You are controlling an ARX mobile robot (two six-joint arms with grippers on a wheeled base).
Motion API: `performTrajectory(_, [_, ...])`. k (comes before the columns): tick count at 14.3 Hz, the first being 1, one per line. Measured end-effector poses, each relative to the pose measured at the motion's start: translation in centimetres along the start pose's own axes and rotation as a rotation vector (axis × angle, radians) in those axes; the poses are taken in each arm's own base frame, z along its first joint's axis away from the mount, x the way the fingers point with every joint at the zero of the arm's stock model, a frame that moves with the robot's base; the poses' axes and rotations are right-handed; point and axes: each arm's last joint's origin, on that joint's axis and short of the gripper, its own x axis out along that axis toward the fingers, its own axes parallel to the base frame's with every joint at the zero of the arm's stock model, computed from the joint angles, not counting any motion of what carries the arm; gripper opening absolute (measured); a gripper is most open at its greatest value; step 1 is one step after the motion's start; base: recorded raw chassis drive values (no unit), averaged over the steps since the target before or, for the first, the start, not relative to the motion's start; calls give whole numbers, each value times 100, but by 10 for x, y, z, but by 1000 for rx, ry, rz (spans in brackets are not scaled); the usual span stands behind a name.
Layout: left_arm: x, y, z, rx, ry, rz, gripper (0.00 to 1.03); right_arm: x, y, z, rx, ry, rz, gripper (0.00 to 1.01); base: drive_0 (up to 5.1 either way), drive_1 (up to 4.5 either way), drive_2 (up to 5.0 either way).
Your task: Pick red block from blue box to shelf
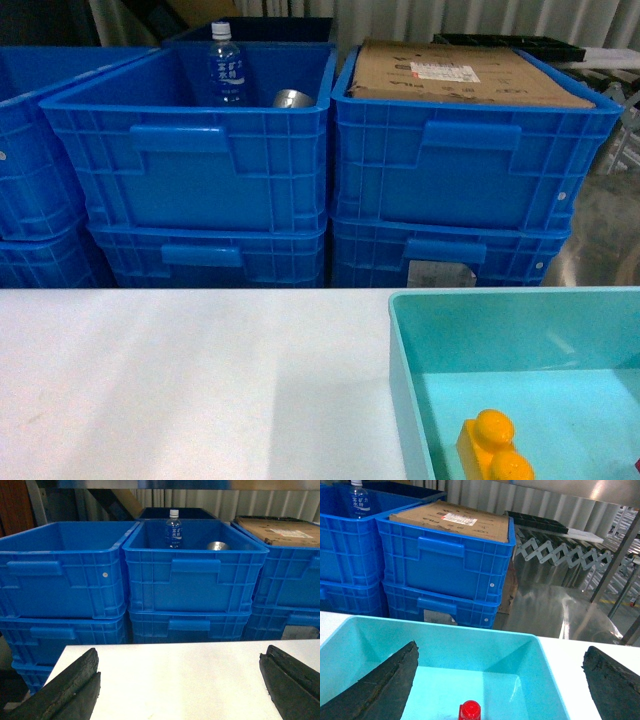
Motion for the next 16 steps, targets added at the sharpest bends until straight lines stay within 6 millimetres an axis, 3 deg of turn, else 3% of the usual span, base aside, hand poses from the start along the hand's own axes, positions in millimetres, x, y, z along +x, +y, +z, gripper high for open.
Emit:
performTrajectory(8, [0, 0, 0, 0, 0, 0, 98, 1, 0, -2, 0, 20, 8, 98, 0, 0, 0])
performTrajectory(10, [0, 0, 0, 0, 0, 0, 98, 9, -1, -8, 7, 112, 20, 98, 0, 0, 0])
performTrajectory(12, [0, 0, 0, 0, 0, 0, 98, 23, 0, -1, 18, 148, 48, 98, 0, 0, 0])
performTrajectory(13, [0, 0, 0, 0, 0, 0, 98, 37, -1, 13, 28, 154, 55, 98, 0, 0, 0])
performTrajectory(14, [0, 0, 0, 0, 0, 0, 98, 70, -2, 38, 38, 171, 58, 98, 0, 0, 0])
performTrajectory(15, [0, 0, 0, 0, 0, 0, 98, 114, 5, 32, 63, 321, 54, 98, 0, 0, 0])
performTrajectory(16, [0, 0, 0, 0, 0, 0, 98, 129, 10, 11, 57, 425, 37, 98, 0, 0, 0])
